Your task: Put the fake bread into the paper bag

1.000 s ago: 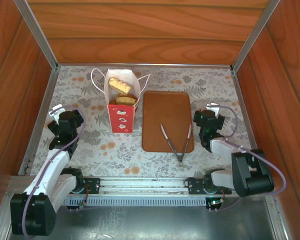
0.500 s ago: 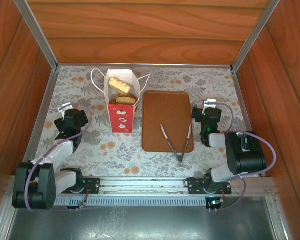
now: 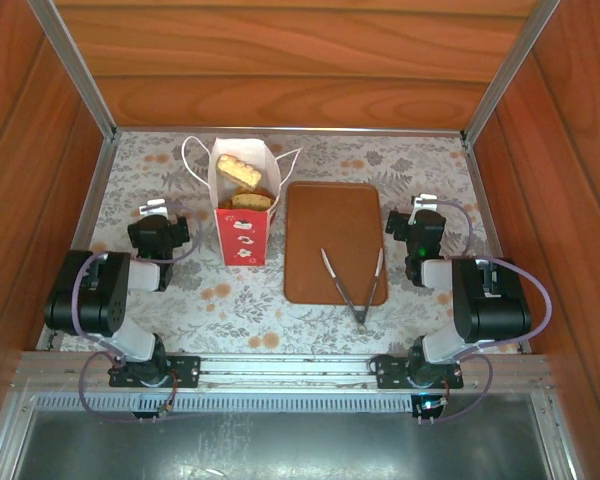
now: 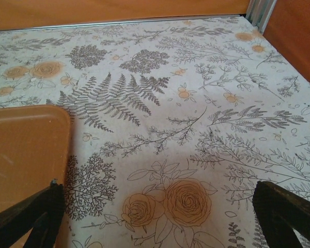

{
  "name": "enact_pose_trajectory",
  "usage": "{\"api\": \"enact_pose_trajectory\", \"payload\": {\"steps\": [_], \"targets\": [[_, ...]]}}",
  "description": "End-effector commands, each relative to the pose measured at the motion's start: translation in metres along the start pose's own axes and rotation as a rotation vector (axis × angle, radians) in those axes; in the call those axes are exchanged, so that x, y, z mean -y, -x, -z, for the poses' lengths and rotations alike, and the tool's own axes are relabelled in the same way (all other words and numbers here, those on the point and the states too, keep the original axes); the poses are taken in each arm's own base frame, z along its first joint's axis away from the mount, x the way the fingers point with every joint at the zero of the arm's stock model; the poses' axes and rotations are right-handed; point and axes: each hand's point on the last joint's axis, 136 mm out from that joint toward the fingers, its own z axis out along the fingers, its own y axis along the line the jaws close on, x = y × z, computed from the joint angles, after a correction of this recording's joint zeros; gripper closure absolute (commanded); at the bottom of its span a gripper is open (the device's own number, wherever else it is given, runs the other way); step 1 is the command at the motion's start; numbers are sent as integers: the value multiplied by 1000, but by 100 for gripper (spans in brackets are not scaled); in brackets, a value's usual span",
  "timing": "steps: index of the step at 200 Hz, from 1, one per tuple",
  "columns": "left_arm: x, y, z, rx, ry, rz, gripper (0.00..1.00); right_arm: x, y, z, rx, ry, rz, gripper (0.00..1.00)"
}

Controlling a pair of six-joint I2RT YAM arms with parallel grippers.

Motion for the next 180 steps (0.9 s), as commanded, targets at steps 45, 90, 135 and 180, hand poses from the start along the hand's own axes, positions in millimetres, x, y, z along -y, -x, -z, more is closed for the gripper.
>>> {"api": "enact_pose_trajectory", "payload": {"steps": [45,90,135,180], "targets": [[-12,29,-5,90,8,69,0,2,7,-1,14,4,-24,0],[-12,30,-4,94,6,67,0,2,7,1,16,6,-23,0],[-12,30,-3,94,4,66,0,1,7,1,15,7,-22,0],[-12,30,-4,94,7,66,0,2,7,0,11,4,-22,0]]}}
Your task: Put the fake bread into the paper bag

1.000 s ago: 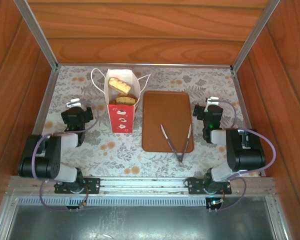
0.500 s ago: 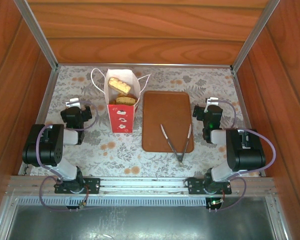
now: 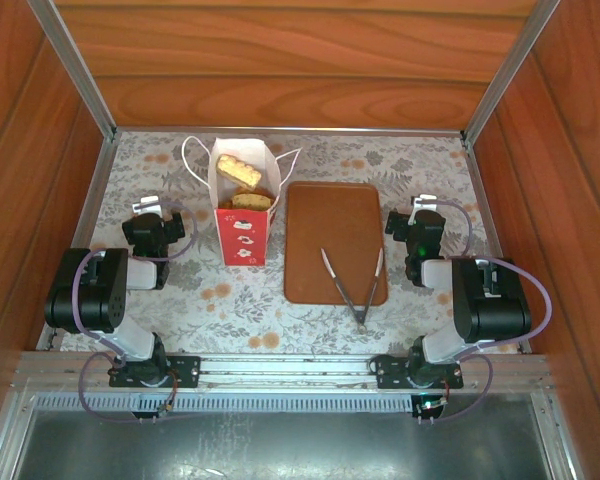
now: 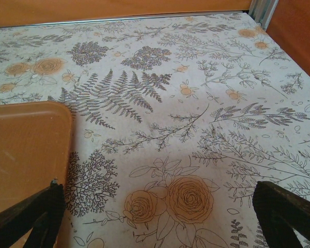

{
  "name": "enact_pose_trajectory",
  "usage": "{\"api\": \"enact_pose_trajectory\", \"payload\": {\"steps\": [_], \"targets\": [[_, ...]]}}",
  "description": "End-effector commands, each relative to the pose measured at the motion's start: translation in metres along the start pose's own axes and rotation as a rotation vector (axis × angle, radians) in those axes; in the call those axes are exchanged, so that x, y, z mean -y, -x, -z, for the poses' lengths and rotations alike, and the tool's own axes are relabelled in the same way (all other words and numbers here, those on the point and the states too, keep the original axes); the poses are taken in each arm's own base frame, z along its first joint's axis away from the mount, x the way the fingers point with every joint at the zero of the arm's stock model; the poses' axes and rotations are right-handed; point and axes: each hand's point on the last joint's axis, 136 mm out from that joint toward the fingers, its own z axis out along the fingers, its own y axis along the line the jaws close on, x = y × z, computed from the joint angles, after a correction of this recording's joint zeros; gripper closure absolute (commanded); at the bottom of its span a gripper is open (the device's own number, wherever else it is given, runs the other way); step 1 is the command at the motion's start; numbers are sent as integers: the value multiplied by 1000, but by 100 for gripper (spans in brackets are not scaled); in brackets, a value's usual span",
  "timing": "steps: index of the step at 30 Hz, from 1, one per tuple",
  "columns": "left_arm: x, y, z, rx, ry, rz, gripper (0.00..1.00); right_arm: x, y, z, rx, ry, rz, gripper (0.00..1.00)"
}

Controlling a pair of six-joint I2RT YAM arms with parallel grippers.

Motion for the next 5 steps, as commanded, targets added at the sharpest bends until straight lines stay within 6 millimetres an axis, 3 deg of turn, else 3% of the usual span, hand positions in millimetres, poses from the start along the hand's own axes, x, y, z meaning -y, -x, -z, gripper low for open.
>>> {"api": "enact_pose_trajectory", "payload": {"steps": [1,5], "targets": [[0,16,1,46,-6,27,0,3,8,0,18,-2,-22,0],[0,16,1,46,-5,27,0,3,9,0,21,0,-22,0]]}}
